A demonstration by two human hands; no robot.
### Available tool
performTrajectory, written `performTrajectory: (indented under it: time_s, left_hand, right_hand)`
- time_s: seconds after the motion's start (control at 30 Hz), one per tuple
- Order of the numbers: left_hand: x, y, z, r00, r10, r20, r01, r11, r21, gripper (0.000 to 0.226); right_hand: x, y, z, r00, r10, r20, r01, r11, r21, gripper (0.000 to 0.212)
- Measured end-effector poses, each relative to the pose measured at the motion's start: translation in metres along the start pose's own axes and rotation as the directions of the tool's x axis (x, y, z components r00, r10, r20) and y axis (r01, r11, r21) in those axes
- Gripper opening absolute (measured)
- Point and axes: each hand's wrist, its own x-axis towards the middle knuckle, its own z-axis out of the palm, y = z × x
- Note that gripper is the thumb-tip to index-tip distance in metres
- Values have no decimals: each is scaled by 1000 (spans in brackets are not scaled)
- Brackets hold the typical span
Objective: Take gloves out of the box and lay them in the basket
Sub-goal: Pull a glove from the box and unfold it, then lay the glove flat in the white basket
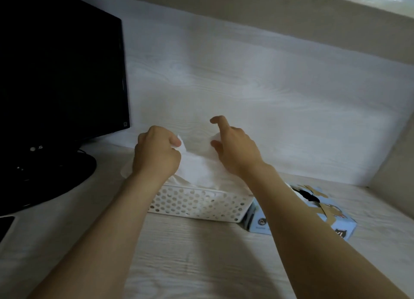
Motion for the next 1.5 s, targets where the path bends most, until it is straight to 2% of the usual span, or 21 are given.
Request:
performTrajectory:
  time_s: [0.13, 0.23, 0.3, 0.33, 0.4, 0.43, 0.5, 0.53, 0.6, 0.7, 0.77, 0.87, 0.97, 1.03, 1.13, 1.2, 1.23, 1.3, 1.37, 1.43, 1.5]
  left_hand:
    - [-6, 3, 0, 997, -58, 53, 43, 968, 247, 38]
    - [-4, 6, -4, 1000, -19, -13, 23, 896, 444, 42]
    - [-3, 6, -3, 996, 87, -6, -77, 910, 408, 48]
    - [-3, 5, -1, 991, 133, 32, -136, 931, 338, 49]
    - [-6, 5, 4, 980, 126, 153, -158, 962, 223, 38]
    - [-6, 3, 7, 972, 104, 212, -150, 966, 213, 27]
    - [-3, -2, 11, 960, 48, 277, -133, 945, 299, 13]
    - [-2, -4, 11, 960, 24, 280, -124, 930, 347, 19]
    - [-1, -6, 10, 958, -17, 285, -102, 912, 398, 30]
    - [-1, -5, 9, 952, -63, 299, -72, 905, 420, 13]
    - [-1, -4, 8, 949, -66, 308, -78, 898, 432, 9]
    - [-4, -1, 6, 966, 13, 260, -133, 884, 447, 24]
    - [-11, 6, 8, 951, 241, 193, -301, 865, 402, 21]
    - [-20, 16, 11, 926, 332, 180, -374, 869, 324, 18]
    - [-37, 30, 19, 893, 429, 133, -449, 851, 271, 18]
    - [-47, 36, 27, 859, 503, 98, -510, 820, 261, 20]
    - [-50, 37, 30, 843, 532, 80, -534, 808, 249, 21]
    - [-57, 38, 39, 806, 589, 54, -584, 778, 232, 22]
    - [-66, 38, 47, 754, 656, 44, -648, 730, 215, 24]
    - [-74, 38, 56, 688, 720, 93, -721, 663, 202, 28]
    - [-81, 39, 64, 617, 766, 181, -786, 585, 202, 31]
  right_hand:
    - [1, 8, 9, 994, -77, 73, 92, 969, -229, 48]
    - [2, 8, 4, 990, -119, 70, 131, 973, -190, 39]
    - [-1, 0, -8, 969, -48, 241, 66, 996, -64, 48]
    - [-3, -5, -16, 925, 16, 381, -15, 1000, -4, 56]
    - [-9, -11, -29, 778, 124, 616, -163, 987, 6, 70]
    - [-12, -11, -33, 718, 154, 679, -181, 983, -31, 76]
    - [-16, -12, -34, 654, 179, 735, -173, 981, -84, 82]
    - [-18, -12, -31, 644, 181, 743, -171, 981, -91, 82]
    - [-18, -10, -25, 644, 178, 744, -170, 982, -87, 81]
    - [-16, -9, -18, 643, 157, 750, -137, 987, -89, 75]
    - [-16, -7, -12, 630, 146, 763, -101, 989, -106, 67]
    - [-15, -5, -6, 662, 117, 741, -62, 993, -101, 58]
    - [-15, -1, -7, 708, 113, 697, -94, 993, -65, 70]
    - [-21, 3, -10, 769, 127, 626, -168, 986, 6, 76]
    - [-38, 8, -13, 903, 113, 414, -233, 939, 252, 54]
    - [-52, 13, -13, 974, 96, 204, -169, 908, 382, 36]
    - [-59, 16, -13, 989, 95, 114, -135, 896, 423, 34]
    - [-74, 28, -15, 988, 153, -23, -126, 878, 461, 35]
    - [-88, 46, -21, 965, 246, -90, -178, 868, 463, 38]
    - [-102, 66, -26, 944, 318, -88, -256, 874, 412, 37]
    - [-115, 82, -34, 930, 363, -61, -332, 898, 289, 39]
